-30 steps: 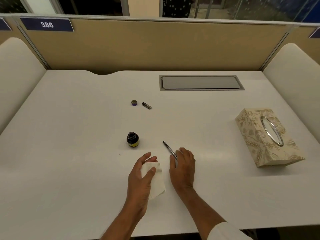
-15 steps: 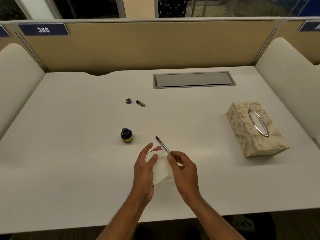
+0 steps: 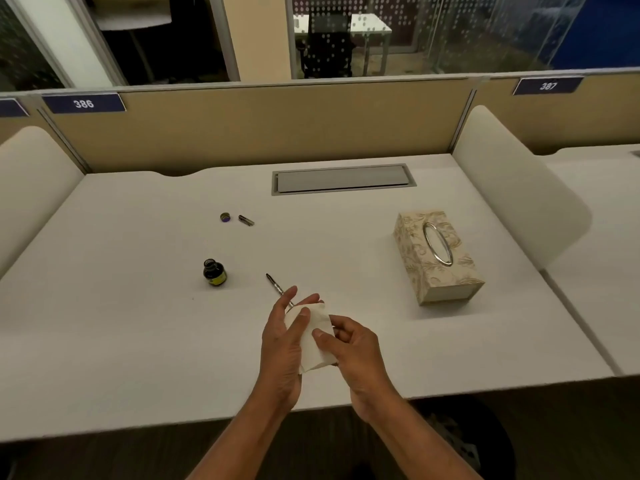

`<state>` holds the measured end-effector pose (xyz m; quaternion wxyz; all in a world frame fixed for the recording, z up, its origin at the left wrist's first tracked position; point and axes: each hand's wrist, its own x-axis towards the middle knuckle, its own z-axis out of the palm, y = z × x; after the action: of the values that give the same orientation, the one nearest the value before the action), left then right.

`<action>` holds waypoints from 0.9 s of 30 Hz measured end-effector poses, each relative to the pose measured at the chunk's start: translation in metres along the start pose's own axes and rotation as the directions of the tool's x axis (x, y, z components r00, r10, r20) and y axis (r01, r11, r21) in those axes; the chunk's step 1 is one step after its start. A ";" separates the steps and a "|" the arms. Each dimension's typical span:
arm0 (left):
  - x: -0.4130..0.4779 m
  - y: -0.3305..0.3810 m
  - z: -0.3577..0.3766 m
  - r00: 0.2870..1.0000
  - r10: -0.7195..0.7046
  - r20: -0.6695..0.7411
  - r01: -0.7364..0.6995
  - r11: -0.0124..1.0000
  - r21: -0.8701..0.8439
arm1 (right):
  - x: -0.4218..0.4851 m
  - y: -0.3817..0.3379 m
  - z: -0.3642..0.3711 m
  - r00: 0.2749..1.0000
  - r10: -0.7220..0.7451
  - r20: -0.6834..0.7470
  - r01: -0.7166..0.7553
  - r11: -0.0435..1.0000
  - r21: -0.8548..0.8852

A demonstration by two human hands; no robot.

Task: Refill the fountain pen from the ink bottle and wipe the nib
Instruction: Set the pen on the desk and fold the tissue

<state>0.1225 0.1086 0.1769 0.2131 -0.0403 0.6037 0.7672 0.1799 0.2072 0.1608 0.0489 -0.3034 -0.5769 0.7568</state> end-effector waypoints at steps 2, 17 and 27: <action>-0.012 -0.002 0.003 1.000 0.025 0.005 -0.025 0.997 0.067 | -0.013 0.000 -0.007 1.000 -0.020 -0.021 0.020 1.000 0.019; -0.104 -0.037 -0.040 0.973 0.139 0.183 -0.204 0.886 0.416 | -0.123 0.061 -0.049 0.898 -0.105 -0.428 0.097 0.994 -0.041; -0.158 -0.087 -0.033 0.888 0.316 0.334 -0.458 0.537 0.708 | -0.139 0.132 -0.193 0.692 0.027 -0.721 -0.108 0.992 -0.067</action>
<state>0.2917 0.0488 0.1393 0.0830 0.2534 0.8457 0.4624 0.4285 0.2674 0.0690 0.2268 -0.5979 -0.5388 0.5485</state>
